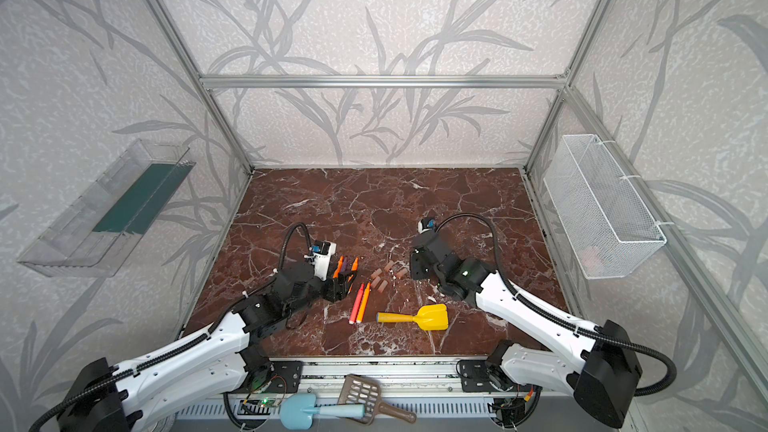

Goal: Insert the pens into the pen caps
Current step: 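Move the left gripper over an orange marker while the right gripper withdraws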

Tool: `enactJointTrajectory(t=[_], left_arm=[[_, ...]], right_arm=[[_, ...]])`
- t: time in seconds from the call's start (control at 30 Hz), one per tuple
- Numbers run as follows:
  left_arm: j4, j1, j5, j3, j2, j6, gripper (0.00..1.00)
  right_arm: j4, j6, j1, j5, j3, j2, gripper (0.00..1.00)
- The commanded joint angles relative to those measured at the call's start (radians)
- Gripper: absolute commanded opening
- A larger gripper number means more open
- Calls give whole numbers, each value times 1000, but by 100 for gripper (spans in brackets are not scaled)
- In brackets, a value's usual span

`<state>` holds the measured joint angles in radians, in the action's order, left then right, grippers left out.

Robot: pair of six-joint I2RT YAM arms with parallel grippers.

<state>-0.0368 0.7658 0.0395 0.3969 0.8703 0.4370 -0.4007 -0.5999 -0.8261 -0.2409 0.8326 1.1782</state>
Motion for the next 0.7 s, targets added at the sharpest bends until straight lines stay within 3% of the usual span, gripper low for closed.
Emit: enactJointTrajectory(t=[0.0, 0.1, 0.3, 0.43, 0.67], left_arm=[[-41, 4, 16, -9, -12, 44, 73], [-44, 5, 10, -16, 8, 38, 66], [59, 16, 7, 16, 86, 48, 52], [119, 71, 32, 8, 121, 106, 39], [174, 189, 84, 28, 236, 162, 29]], right_arm=[[106, -78, -29, 44, -56, 101, 45], [157, -78, -36, 104, -44, 182, 43], [178, -87, -44, 78, -42, 212, 43], [200, -97, -44, 62, -67, 189, 43], [288, -132, -44, 69, -128, 160, 42]])
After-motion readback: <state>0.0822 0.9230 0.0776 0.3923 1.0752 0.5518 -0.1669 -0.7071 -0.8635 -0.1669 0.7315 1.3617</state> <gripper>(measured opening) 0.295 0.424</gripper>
